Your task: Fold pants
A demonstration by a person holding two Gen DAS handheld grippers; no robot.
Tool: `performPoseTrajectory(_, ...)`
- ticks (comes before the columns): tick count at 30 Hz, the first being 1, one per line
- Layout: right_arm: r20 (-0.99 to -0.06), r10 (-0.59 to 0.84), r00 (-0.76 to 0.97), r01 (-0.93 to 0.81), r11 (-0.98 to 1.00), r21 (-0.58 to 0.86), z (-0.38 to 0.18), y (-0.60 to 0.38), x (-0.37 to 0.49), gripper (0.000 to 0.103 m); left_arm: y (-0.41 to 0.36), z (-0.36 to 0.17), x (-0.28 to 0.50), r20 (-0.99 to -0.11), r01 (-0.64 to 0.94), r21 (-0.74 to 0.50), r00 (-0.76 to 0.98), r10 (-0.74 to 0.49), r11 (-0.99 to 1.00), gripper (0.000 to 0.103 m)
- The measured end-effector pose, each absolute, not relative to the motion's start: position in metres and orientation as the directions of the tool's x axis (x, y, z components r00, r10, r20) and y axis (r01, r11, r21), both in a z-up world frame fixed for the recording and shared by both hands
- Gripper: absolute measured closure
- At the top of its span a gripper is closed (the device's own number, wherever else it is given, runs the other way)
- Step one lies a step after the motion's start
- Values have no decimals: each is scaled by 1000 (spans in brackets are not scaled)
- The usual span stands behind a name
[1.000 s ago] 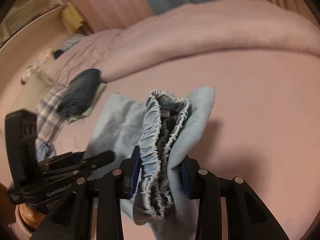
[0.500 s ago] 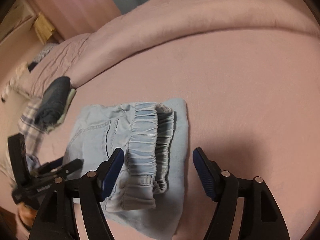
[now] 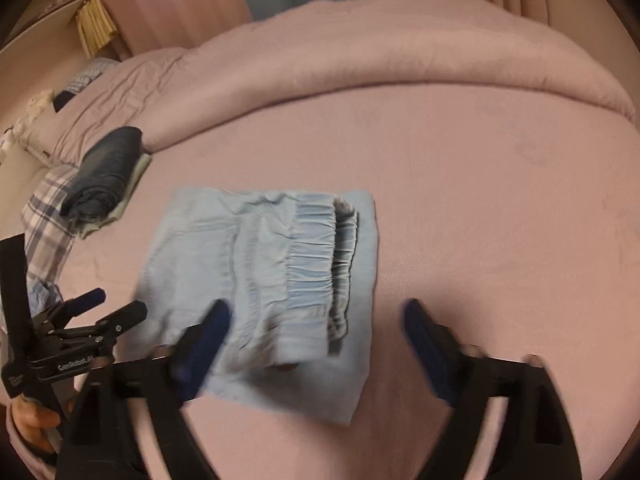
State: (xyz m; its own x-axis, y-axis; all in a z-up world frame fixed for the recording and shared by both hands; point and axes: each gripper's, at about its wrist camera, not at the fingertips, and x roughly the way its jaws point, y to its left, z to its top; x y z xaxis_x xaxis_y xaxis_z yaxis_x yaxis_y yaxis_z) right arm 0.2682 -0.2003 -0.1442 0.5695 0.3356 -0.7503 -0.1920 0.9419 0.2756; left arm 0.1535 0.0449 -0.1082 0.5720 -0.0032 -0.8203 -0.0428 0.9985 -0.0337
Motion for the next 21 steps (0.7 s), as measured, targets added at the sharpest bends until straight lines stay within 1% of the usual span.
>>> performPoseTrajectory(4, -727, 344, 594, -208, 939, 274, -124, -199, 245, 2, 41, -77, 128, -789, -58, -59, 614, -11, 997, 1)
performPoseTrajectory(7, -717, 343, 607, -219, 939, 265, -111, -197, 228, 1, 37, -56, 104, -767, -64, -36, 641, 13, 997, 1)
performPoseTrajectory(11, -706, 349, 616, -240, 937, 253, -96, -198, 204, 1, 32, -34, 74, -741, -54, -45, 671, 3, 998, 1)
performPoseTrajectory(13, -708, 352, 612, -252, 935, 248, -92, -195, 195, 1, 29, -25, 61, -733, -70, -24, 680, 30, 997, 1)
performPoseTrajectory(21, -711, 364, 601, -286, 929, 234, -86, -188, 171, 1, 21, -16, 40, -723, -84, 3, 688, 60, 996, 1)
